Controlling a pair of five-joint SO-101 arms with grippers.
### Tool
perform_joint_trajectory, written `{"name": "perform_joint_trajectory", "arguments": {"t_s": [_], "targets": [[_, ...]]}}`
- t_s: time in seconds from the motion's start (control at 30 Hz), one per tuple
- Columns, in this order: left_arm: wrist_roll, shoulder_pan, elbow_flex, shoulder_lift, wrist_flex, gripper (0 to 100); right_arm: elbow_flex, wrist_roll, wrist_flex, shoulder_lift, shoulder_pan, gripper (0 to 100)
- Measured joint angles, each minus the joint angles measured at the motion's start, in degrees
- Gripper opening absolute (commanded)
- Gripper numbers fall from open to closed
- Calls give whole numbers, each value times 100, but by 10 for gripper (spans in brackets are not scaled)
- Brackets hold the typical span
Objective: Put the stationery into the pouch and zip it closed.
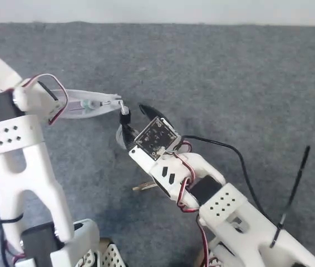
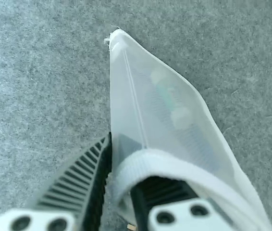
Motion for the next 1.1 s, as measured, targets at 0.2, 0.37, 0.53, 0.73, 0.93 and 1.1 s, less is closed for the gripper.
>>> {"name": "perform_joint_trajectory", "arguments": {"t_s": [0.2, 0.37, 0.53, 0.73, 0.93, 1.1], "targets": [[0, 0, 0, 0, 0, 9, 0, -835, 202, -281, 607, 188], [0, 0, 0, 0, 0, 9, 0, -1090, 677, -422, 941, 188], [0, 0, 0, 0, 0, 9, 0, -1099, 1310, -642, 958, 188], [0, -9, 0, 0, 0, 9, -88, -1099, 2418, -686, 958, 190], [0, -536, 0, 0, -132, 9, -422, -1099, 2910, -299, 949, 188], [0, -862, 0, 0, -158, 9, -457, -905, 2910, 193, 642, 188]]}}
